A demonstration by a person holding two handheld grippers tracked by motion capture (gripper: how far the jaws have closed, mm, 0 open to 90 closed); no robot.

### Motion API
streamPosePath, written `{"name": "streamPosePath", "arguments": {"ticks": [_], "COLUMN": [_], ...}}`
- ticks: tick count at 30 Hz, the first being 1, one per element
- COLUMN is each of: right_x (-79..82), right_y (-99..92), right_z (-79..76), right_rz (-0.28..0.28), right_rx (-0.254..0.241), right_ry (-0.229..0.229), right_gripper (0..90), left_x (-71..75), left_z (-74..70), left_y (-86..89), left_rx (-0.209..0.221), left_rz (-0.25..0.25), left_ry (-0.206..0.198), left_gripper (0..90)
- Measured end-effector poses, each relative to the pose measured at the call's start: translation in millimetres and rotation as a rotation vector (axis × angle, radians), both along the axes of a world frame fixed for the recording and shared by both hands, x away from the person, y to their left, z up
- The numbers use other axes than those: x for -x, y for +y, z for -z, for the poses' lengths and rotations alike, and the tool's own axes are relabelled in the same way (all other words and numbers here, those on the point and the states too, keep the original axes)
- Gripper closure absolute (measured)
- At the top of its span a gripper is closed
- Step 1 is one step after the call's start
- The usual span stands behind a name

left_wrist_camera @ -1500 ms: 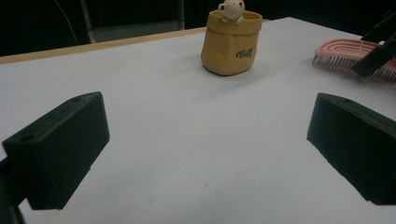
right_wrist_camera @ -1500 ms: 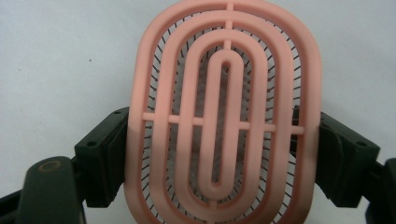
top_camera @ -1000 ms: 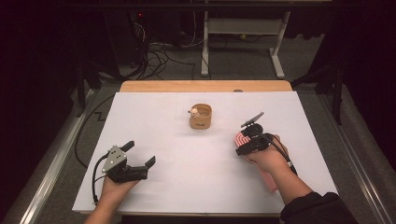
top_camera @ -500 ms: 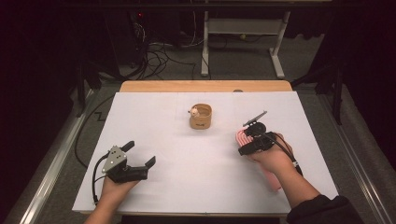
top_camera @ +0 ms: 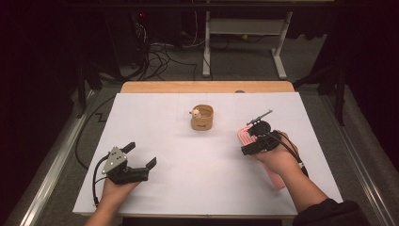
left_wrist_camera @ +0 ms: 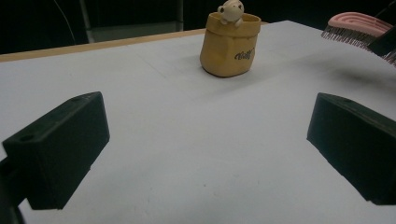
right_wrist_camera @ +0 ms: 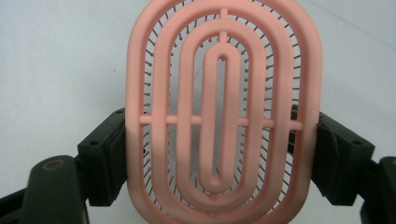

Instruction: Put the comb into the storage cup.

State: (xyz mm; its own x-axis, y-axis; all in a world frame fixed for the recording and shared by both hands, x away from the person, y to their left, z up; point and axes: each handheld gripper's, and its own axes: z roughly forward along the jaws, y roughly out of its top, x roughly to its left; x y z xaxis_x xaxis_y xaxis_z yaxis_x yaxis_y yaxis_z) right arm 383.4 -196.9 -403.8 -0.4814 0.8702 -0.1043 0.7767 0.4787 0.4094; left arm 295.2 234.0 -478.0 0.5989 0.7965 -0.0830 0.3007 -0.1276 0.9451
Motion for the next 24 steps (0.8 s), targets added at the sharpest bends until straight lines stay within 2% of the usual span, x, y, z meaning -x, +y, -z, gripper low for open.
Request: {"name": "streamPosePath", "arguments": {"ticks": [5, 6, 7, 10, 11, 12, 13, 15, 16, 19, 22, 23, 24], "right_x": [5.2, 6.6, 8.8, 11.1, 13.7, 13.7, 16.3, 17.2, 19.5, 22.1, 26.0, 27.9, 27.9], "right_y": [0.6, 0.4, -1.0, -2.5, -4.0, -4.0, -5.2, -6.2, -7.6, -9.0, -10.1, -11.8, -11.8], "right_z": [-6.0, -6.5, -7.7, -9.3, -11.2, -11.2, -13.9, -15.3, -17.8, -19.4, -21.5, -22.9, -22.9], "right_rz": [-0.018, -0.017, -0.015, -0.019, -0.018, -0.018, -0.014, -0.017, -0.020, -0.028, -0.030, -0.026, -0.026], "right_rx": [-0.034, -0.050, -0.073, -0.097, -0.119, -0.119, -0.147, -0.162, -0.180, -0.210, -0.226, -0.251, -0.251], "right_ry": [-0.066, -0.081, -0.116, -0.142, -0.172, -0.172, -0.201, -0.213, -0.242, -0.261, -0.305, -0.333, -0.333], "right_gripper": [20.5, 20.4, 20.4, 20.4, 20.4, 20.4, 20.4, 20.4, 20.4, 20.4, 20.4, 20.4, 20.4], "left_x": [0.1, 0.3, 0.4, 0.8, 0.9, 1.0, 1.2, 1.3, 1.4, 1.7, 1.9, 2.0, 2.0], "left_z": [-0.8, -0.8, -0.7, -0.8, -0.8, -0.9, -0.9, -1.0, -1.2, -1.6, -2.2, -2.1, -2.0], "left_y": [1.2, 1.2, 0.7, 0.4, 0.2, 0.2, -0.1, 0.0, 0.1, 0.6, 0.6, 0.2, 0.2], "left_rx": [0.010, 0.010, 0.012, 0.005, 0.005, 0.003, 0.008, 0.010, 0.011, 0.026, 0.025, 0.025, 0.023], "left_rz": [0.004, 0.005, 0.006, 0.013, 0.013, 0.013, 0.012, 0.014, 0.014, 0.020, 0.022, 0.022, 0.023], "left_ry": [0.007, 0.009, 0.009, 0.011, 0.012, 0.012, 0.012, 0.011, 0.010, 0.009, 0.007, 0.007, 0.008], "left_gripper": [0.0, 0.0, 0.0, 0.0, 0.0, 0.0, 0.0, 0.0, 0.0, 0.0, 0.0, 0.0, 0.0]}}
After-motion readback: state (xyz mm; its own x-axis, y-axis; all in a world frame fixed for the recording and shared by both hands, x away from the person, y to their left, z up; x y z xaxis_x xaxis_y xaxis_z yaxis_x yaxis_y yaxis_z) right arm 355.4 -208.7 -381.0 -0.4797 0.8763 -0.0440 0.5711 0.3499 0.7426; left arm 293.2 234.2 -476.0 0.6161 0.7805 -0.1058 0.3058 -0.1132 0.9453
